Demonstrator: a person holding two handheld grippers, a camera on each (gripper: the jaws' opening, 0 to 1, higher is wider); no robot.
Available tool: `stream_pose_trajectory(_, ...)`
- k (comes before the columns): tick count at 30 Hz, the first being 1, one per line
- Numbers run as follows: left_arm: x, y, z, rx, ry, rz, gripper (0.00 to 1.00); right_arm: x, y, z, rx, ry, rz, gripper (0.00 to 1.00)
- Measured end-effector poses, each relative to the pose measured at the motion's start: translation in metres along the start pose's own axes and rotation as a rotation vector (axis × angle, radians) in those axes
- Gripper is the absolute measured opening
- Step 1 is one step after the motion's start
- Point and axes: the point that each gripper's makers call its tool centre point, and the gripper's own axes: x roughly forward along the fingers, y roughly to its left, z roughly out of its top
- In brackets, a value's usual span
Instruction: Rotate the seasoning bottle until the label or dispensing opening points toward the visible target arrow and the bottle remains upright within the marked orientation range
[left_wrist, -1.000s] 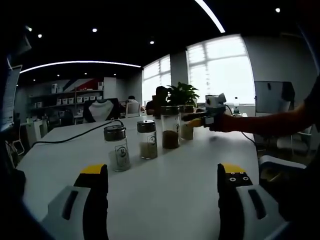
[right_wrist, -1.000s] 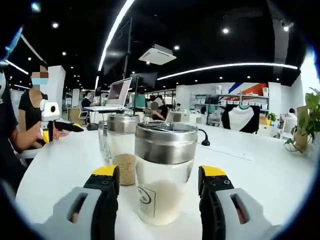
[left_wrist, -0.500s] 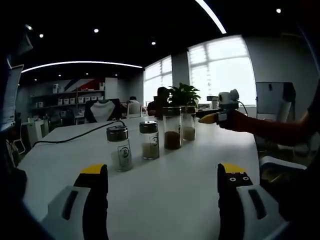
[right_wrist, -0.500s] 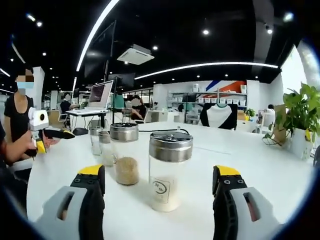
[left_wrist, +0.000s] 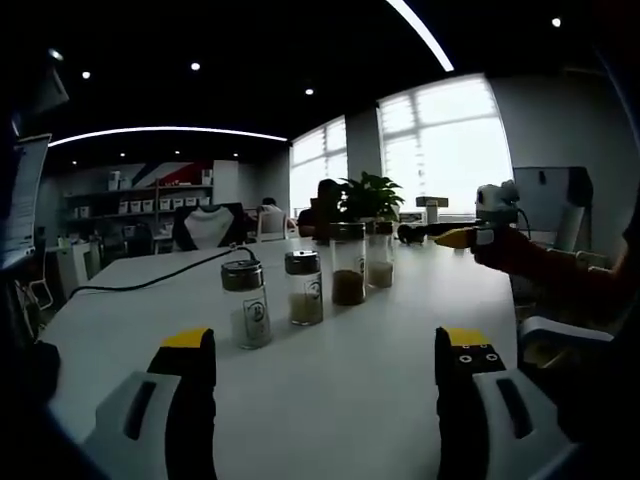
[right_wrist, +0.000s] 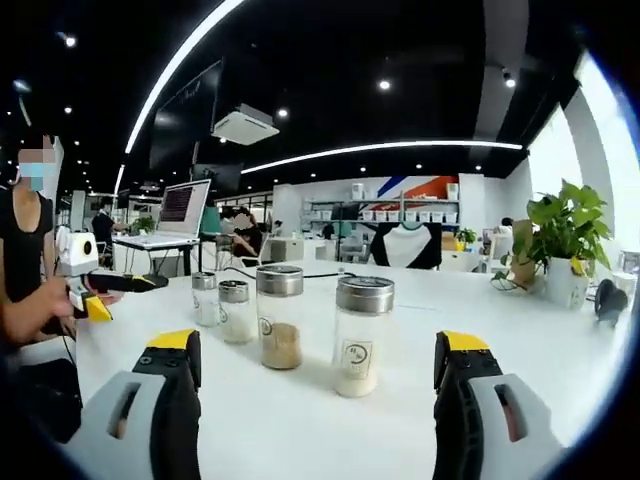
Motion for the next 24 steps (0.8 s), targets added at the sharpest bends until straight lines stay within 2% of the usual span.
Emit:
stream_pose_trajectory(5,0.001,-0.001,0.000,0.020,-0.001,0.018,0.96,-0.008,0.013,0.002,-0.032,-0.016,0.008,0.99)
stream_pose_trajectory(9,0.003,-0.004,0.002,0.037,-0.001,0.028,0.96,-0.011,0.022,0.001,0.002,-0.042,0.039,0.99)
stream_pose_trajectory(13,0.003,-0.006,0.001,0.056,0.006,0.036,0.96,-0.014,0.028,-0.006,0.000,-0.047,0.039,0.99)
stream_pose_trajectory(17,0.000,0.002,0.007,0.043,-0.033,0.090,0.95,-0.017,0.032,-0.006,-0.002,-0.067,0.049,0.99)
stream_pose_trajectory(19,-0.002,0.006,0.007,0.020,-0.052,0.128,0.94,-0.018,0.035,-0.007,0.005,-0.066,0.064,0.99)
stream_pose_trajectory(24,0.001,-0.001,0.003,0.028,-0.031,0.119,0.96,-0.022,0.034,-0.015,0.007,-0.045,0.060,0.99)
